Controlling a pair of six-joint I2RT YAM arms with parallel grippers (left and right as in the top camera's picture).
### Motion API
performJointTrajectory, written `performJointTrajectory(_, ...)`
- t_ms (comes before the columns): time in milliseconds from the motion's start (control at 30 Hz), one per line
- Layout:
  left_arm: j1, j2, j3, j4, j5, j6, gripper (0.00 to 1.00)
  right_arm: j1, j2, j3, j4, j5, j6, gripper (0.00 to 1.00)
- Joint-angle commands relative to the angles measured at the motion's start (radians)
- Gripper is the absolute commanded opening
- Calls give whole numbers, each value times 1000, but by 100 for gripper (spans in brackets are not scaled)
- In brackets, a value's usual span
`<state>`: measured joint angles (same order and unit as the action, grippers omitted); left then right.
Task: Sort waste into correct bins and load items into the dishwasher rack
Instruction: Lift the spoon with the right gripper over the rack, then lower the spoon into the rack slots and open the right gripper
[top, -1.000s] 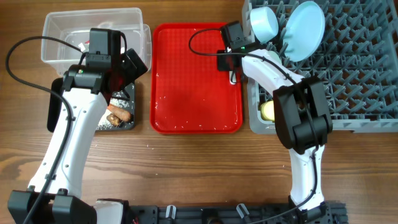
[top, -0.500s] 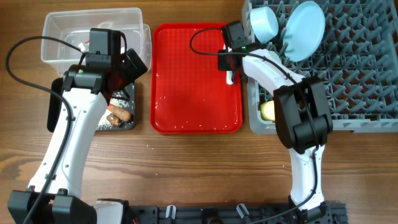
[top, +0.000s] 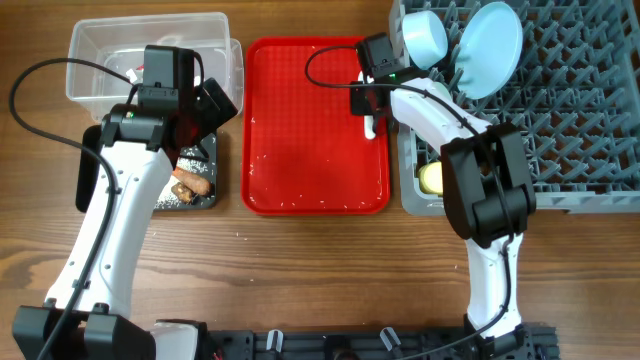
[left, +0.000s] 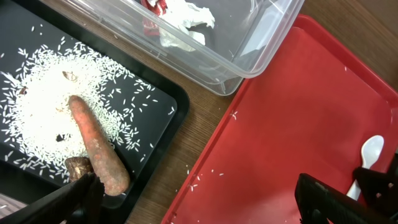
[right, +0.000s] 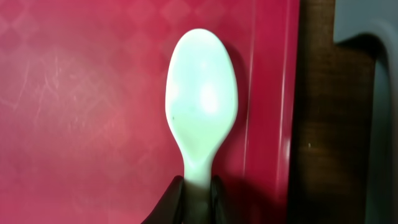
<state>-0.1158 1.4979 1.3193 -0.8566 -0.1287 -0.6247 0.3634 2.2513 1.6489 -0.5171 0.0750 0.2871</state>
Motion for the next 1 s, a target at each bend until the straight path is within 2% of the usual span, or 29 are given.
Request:
performJointTrajectory(0, 1, -10, 5, 0, 5, 19, 100, 0, -107, -4, -7, -23, 1, 4)
performJointTrajectory(400, 1, -10, 5, 0, 5, 19, 100, -55, -465, -4, -150, -6, 8, 4)
performJointTrajectory(567, 1, -10, 5, 0, 5, 19, 100, -169, -572, -4, -270, 70, 65, 4)
performJointTrajectory(700, 1, -10, 5, 0, 5, 19, 100, -302, -591, -5, -367, 94, 130, 4)
performJointTrajectory(767, 1, -10, 5, 0, 5, 19, 100, -357, -585, -10, -401, 94, 190, 4)
performJointTrajectory(833, 1, -10, 5, 0, 5, 19, 100, -441, -581, -34, -428, 95, 314, 4)
performJointTrajectory(967, 1, -10, 5, 0, 5, 19, 100, -536, -581, -95, -443, 90, 643, 4)
